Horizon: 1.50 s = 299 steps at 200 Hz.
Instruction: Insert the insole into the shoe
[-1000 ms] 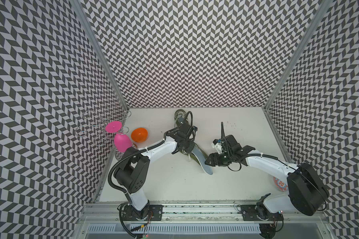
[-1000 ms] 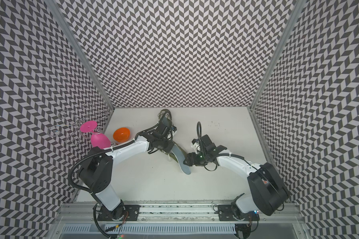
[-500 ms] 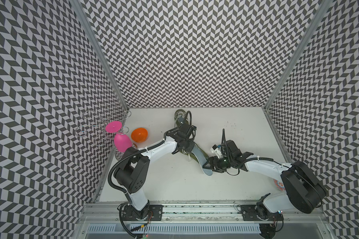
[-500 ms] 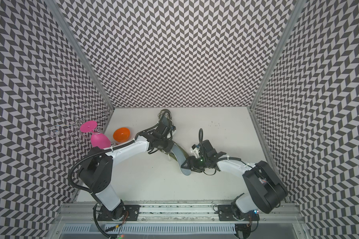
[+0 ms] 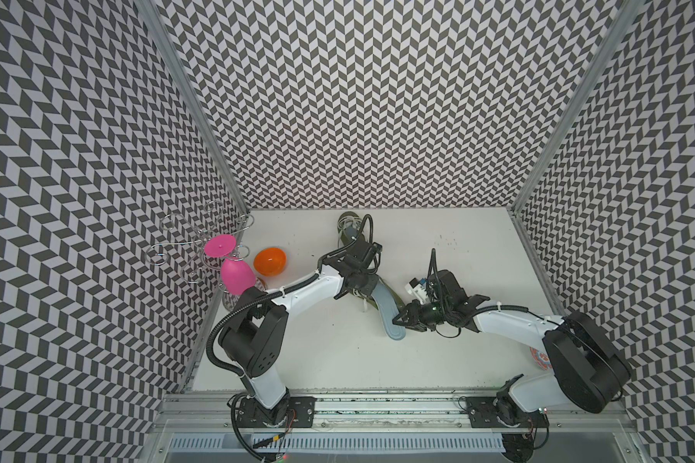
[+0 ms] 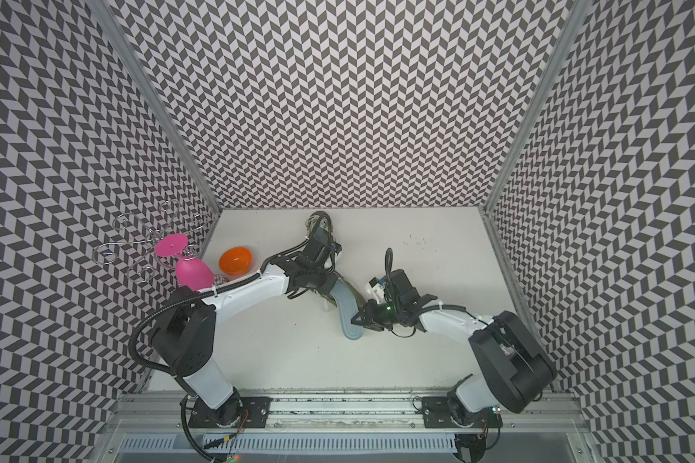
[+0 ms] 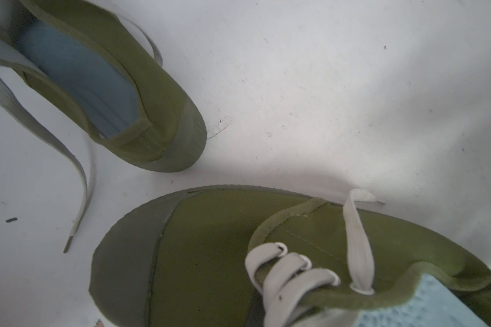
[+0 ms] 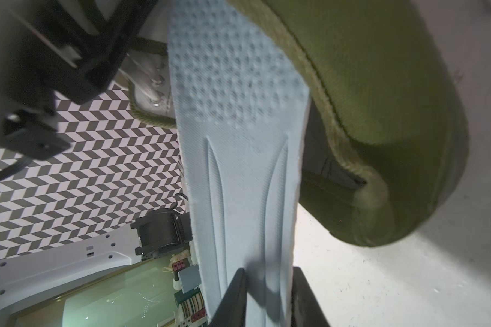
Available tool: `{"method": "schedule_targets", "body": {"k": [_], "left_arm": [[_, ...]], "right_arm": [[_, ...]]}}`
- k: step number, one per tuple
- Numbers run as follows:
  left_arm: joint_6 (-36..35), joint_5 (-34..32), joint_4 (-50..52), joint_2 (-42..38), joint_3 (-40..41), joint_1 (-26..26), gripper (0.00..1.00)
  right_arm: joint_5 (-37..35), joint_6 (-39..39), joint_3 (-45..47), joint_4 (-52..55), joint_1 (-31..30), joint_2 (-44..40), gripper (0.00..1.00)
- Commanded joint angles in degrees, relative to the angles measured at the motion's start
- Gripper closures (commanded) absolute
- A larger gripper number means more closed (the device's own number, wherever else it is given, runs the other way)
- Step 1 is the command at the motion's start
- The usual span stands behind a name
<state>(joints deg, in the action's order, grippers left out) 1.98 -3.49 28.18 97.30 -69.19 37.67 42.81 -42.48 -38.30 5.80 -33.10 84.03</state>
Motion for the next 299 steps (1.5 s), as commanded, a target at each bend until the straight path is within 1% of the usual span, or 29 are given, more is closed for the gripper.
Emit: {"method": "schedule_targets", "body": {"k": [1, 14, 51, 75, 95, 118, 134, 153, 209, 235, 273, 299], "left_arm": [[-1.88, 0.25, -4.77, -4.52, 0.43, 0.94, 1.00], [-2.21, 1.09, -5.20, -5.06, 0.70, 1.25, 0.99], [-4.30, 1.56, -5.33, -4.86, 0.90, 3.04, 0.99], [-5.40, -1.51, -5.18, -4.42, 0.89, 4.32, 0.99], [-6.47, -1.94, -4.33, -3.94, 0.81, 4.45, 1.00], [-6.99, 0.15, -4.43, -4.54, 0.81, 4.78, 1.00], [-7.05, 2.67, -4.91, -5.49, 0.91, 5.20, 0.99], [-7.33, 3.15, -5.42, -6.24, 1.31, 5.93, 0.99], [-7.10, 7.39, -4.36, -5.85, 0.81, 6.81, 0.99], [-5.41, 11.40, -3.93, -5.63, -0.28, 5.91, 0.99], [-5.49, 17.06, -3.60, -5.75, -0.56, 5.05, 0.98], [-5.62, 20.33, -3.19, -5.82, -0.34, 3.29, 0.98]], "right_arm": [[-2.37, 1.80, -1.64, 0.91, 0.27, 0.37, 0.79], [-3.14, 2.33, -2.40, 1.93, 0.66, 0.17, 0.83], [-5.71, 5.86, -6.87, 7.21, 1.01, -0.09, 0.84], [-7.41, 8.47, -9.37, 11.03, 1.20, -0.06, 0.84], [-9.65, 11.16, -10.83, 14.33, 1.29, 0.06, 0.84], [-13.69, 14.67, -12.61, 18.26, 1.29, 1.47, 0.86], [-16.02, 15.79, -13.41, 19.29, 1.29, 2.09, 0.86], [-18.61, 16.33, -15.40, 20.27, 1.29, 2.54, 0.87], [-20.40, 15.49, -19.33, 18.40, 1.20, 2.85, 0.88], [-21.98, 16.06, -19.67, 17.86, 0.64, 3.49, 0.89], [-31.72, 19.96, -20.11, 16.48, -2.46, 2.57, 0.90], [-37.01, 22.60, -19.04, 15.85, -3.85, 1.86, 0.91]]}}
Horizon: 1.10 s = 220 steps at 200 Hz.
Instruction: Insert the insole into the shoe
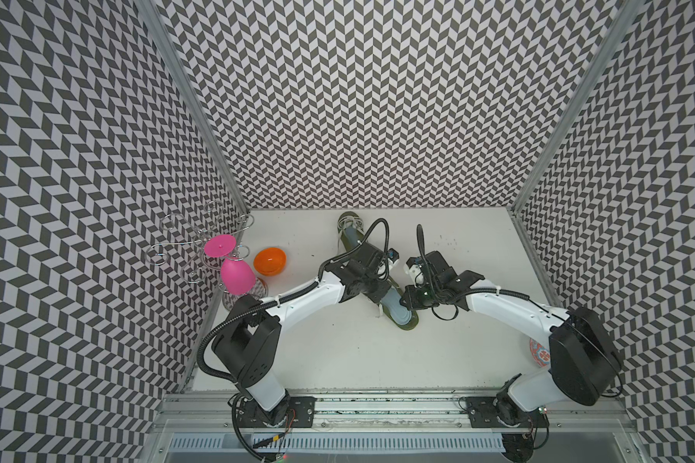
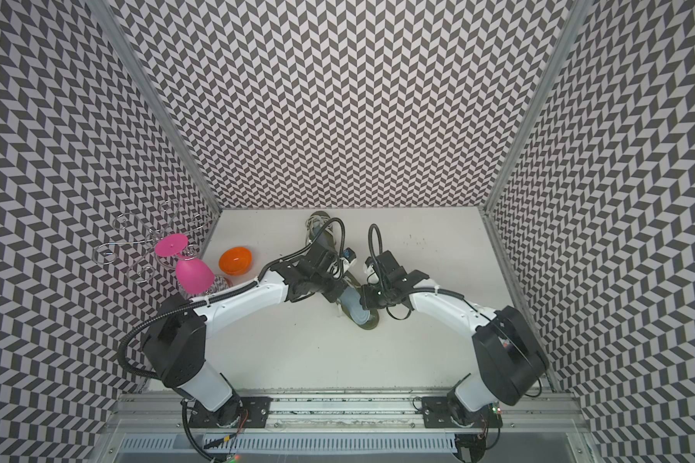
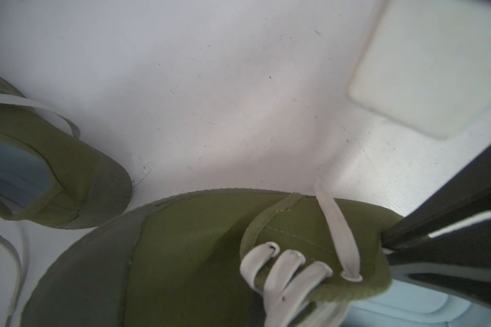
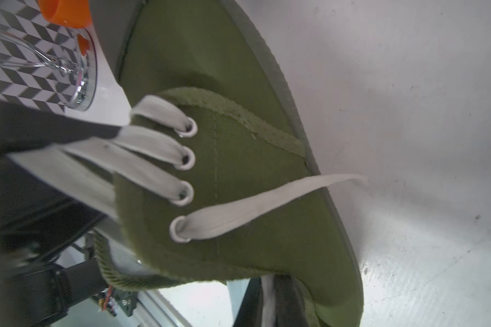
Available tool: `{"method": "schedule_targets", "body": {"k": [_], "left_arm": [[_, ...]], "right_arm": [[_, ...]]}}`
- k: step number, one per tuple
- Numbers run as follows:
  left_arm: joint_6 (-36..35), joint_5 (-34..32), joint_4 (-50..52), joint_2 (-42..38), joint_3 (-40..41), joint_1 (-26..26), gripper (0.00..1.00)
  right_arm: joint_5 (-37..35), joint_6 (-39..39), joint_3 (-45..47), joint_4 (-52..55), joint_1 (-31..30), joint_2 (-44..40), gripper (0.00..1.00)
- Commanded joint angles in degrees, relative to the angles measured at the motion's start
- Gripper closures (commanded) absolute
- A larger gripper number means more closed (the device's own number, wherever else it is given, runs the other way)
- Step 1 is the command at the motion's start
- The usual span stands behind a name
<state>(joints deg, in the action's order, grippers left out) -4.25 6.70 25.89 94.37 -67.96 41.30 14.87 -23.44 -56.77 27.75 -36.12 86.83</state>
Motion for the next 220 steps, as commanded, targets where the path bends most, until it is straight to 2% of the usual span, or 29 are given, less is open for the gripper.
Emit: {"method": "schedule_targets", "body": {"k": [1, 63, 101, 159, 220], "left_arm": [[0.63, 10.25, -0.87, -2.84, -1.56, -0.43, 0.98], [-1.12, 13.10, 0.85, -1.86, -1.55, -3.48, 0.97], [-0.11, 18.00, 0.09, -1.35, -1.73, -4.03, 0.97], [1.09, 23.49, -0.53, -1.31, -1.30, -4.75, 0.96], [0.20, 27.17, 0.89, -1.56, -0.94, -5.66, 0.96]], "right_arm": [[-9.34, 3.66, -0.55, -6.11, -0.86, -0.99, 0.91], [-17.73, 9.03, 1.13, -5.38, -1.52, -4.38, 0.91], [-21.18, 9.97, 3.74, -7.75, -4.55, -4.33, 0.92], [-21.04, 10.16, 6.35, -12.50, -7.39, -4.24, 0.92], [-31.08, 14.64, 6.94, -12.05, -7.57, -5.36, 0.95]]}}
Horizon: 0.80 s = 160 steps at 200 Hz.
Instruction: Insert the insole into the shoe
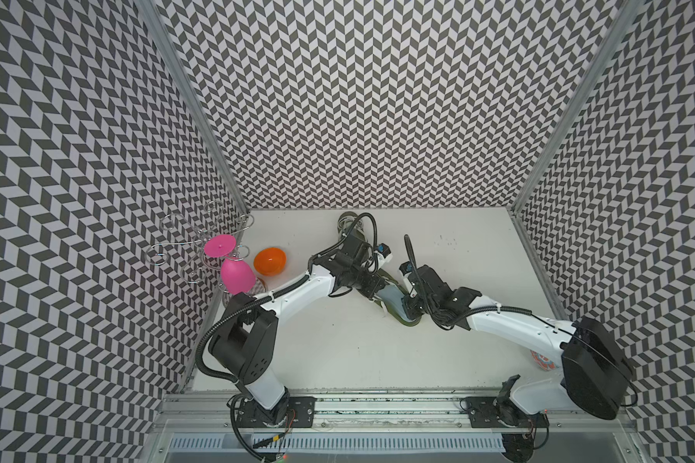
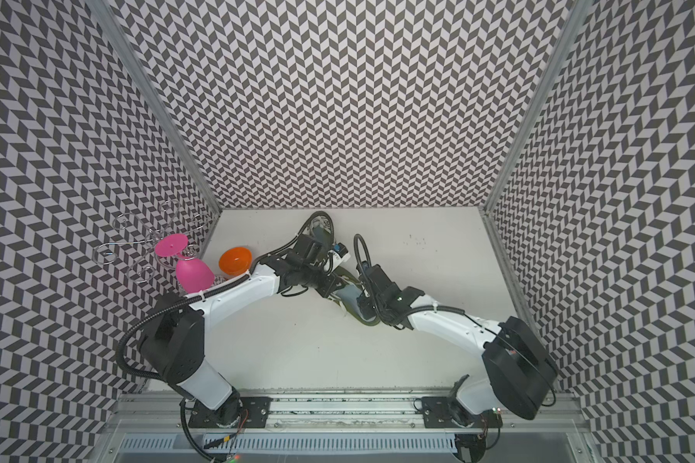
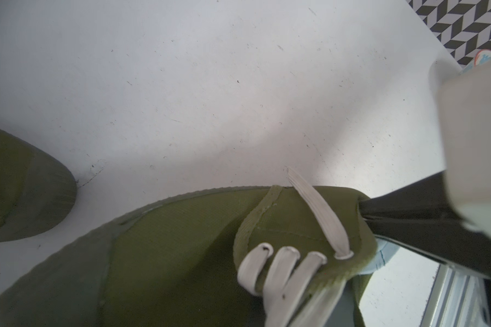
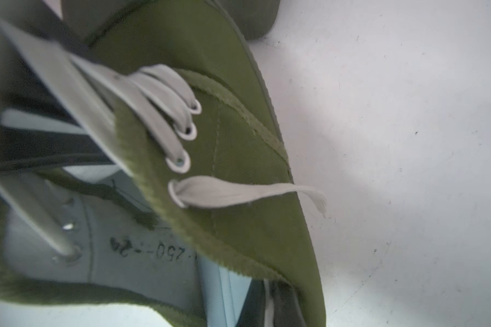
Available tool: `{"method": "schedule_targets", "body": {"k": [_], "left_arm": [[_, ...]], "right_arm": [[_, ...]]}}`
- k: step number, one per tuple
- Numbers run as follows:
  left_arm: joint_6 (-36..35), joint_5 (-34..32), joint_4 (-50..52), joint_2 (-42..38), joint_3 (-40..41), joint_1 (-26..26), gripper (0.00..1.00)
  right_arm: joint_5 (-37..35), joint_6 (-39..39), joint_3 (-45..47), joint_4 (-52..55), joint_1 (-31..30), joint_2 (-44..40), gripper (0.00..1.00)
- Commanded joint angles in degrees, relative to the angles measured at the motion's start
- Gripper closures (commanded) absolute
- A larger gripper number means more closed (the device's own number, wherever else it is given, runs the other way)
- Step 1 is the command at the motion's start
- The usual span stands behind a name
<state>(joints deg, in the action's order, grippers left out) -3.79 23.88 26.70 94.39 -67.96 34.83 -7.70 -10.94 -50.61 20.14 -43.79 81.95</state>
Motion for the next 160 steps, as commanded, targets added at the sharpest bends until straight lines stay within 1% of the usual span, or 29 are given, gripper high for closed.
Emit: {"method": "schedule_targets", "body": {"k": [1, 37, 51, 73, 86, 107, 131, 146, 160], "left_arm": [[-0.30, 9.89, 0.14, -1.58, -0.94, 0.79, 0.96], [-1.66, 8.33, 2.39, -1.57, -1.38, 0.65, 0.96], [-1.37, 8.55, 2.35, -1.84, -1.27, 0.16, 0.96], [0.34, 10.48, 1.22, -2.01, -1.38, -0.56, 0.96], [1.95, 11.18, 0.14, -2.24, -1.16, -0.73, 0.96], [3.87, 13.63, -1.44, -2.71, -0.44, -0.82, 0.96], [6.38, 14.48, -2.97, -3.37, 0.36, -1.57, 0.96], [7.81, 15.65, -3.33, -3.29, 0.64, -2.46, 0.96], [7.77, 16.05, -2.79, -3.15, 0.73, -2.54, 0.95]], "right_arm": [[-8.75, 2.14, 0.73, -4.38, 0.11, -0.44, 0.95], [-16.53, 2.92, 2.29, -4.07, -0.16, -0.19, 0.97], [-17.10, 3.44, 3.26, -4.60, -0.24, -0.86, 0.97], [-12.60, 3.05, 4.81, -6.55, -0.71, -1.47, 0.97], [-8.64, 3.19, 5.88, -8.81, -1.87, -2.07, 0.97], [-4.26, 3.65, 7.72, -13.19, -4.03, -3.34, 0.97], [1.81, 3.35, 9.84, -17.68, -4.20, -4.94, 0.98], [3.68, 2.90, 11.44, -20.52, -4.14, -6.76, 0.97], [2.86, 2.94, 12.63, -22.32, -4.19, -8.34, 0.98]]}}
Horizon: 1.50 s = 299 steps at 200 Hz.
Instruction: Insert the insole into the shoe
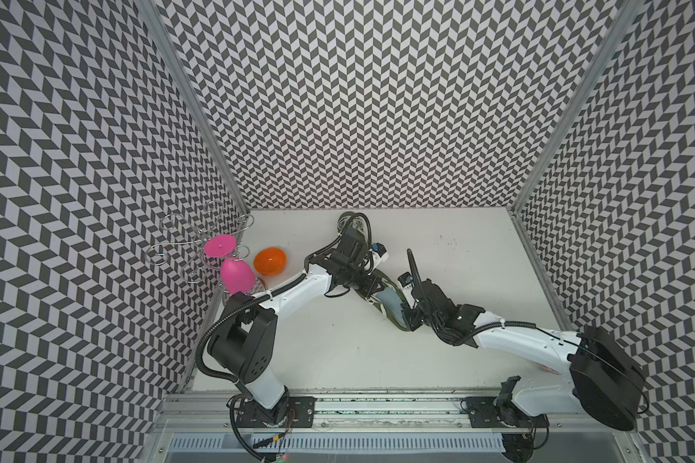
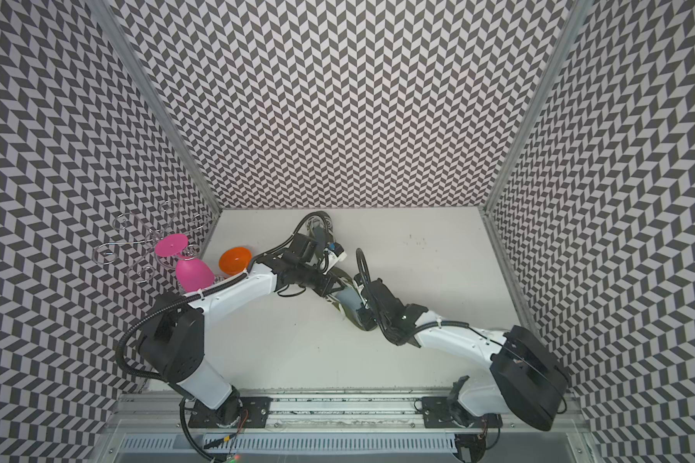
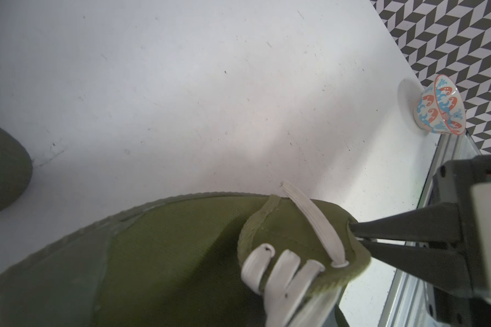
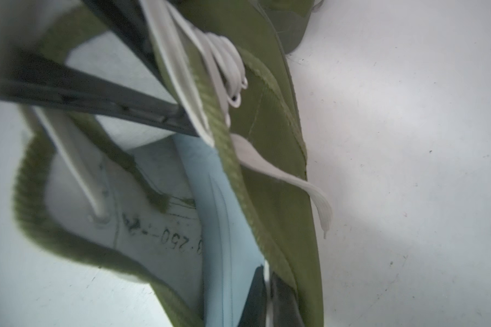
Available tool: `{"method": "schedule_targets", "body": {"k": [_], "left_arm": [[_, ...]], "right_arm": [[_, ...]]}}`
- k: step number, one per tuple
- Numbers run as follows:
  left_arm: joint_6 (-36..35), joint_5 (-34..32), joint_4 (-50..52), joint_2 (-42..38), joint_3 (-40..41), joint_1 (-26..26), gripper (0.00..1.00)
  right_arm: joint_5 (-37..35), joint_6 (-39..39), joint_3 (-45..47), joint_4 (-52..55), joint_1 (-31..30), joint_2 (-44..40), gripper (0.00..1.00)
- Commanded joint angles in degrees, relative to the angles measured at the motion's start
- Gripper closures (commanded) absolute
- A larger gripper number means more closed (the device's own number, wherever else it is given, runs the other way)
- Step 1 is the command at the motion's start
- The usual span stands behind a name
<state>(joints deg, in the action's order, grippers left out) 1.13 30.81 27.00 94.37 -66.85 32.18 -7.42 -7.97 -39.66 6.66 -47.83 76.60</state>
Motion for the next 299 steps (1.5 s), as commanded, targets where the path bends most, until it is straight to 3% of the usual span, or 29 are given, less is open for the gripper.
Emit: {"method": "schedule_targets", "body": {"k": [1, 23, 43, 87, 140, 175, 225, 253, 299], "left_arm": [[2.84, 9.19, -3.10, -3.09, -0.38, 0.13, 0.95], [3.66, 10.47, -3.48, -2.87, 1.32, 0.24, 0.95], [7.05, 13.11, -6.16, -3.15, 4.39, 0.25, 0.94], [14.56, 9.53, -9.53, -5.03, 9.40, 0.77, 0.95], [14.26, 7.79, -9.47, -4.56, 10.08, 1.36, 0.95], [13.72, 8.55, -9.29, -4.73, 9.56, -0.34, 0.95], [15.74, 9.07, -10.66, -3.42, 8.69, -0.73, 0.96], [15.22, 8.13, -9.75, -3.43, 8.58, -0.63, 0.96], [15.94, 7.60, -10.34, -3.56, 10.95, -0.46, 0.97]], "right_arm": [[2.45, 0.01, 1.77, -8.93, -0.15, -3.01, 0.98], [-2.74, 1.90, 2.61, -9.82, -0.15, -3.45, 0.98], [-2.12, 4.20, 1.60, -8.82, -0.15, -0.30, 0.98], [-2.36, 4.72, -1.67, -6.82, -1.63, 7.89, 0.98], [0.95, 4.43, -3.74, -9.82, -2.68, 9.45, 0.99], [-1.87, 5.95, -2.14, -7.80, -2.92, 10.35, 1.00], [-3.20, 1.41, -1.44, -9.74, -6.47, 12.38, 1.00], [-0.31, -0.36, -4.04, -10.05, -6.81, 14.55, 1.00], [3.81, -2.51, -7.25, -13.59, -6.73, 11.06, 1.00]]}}
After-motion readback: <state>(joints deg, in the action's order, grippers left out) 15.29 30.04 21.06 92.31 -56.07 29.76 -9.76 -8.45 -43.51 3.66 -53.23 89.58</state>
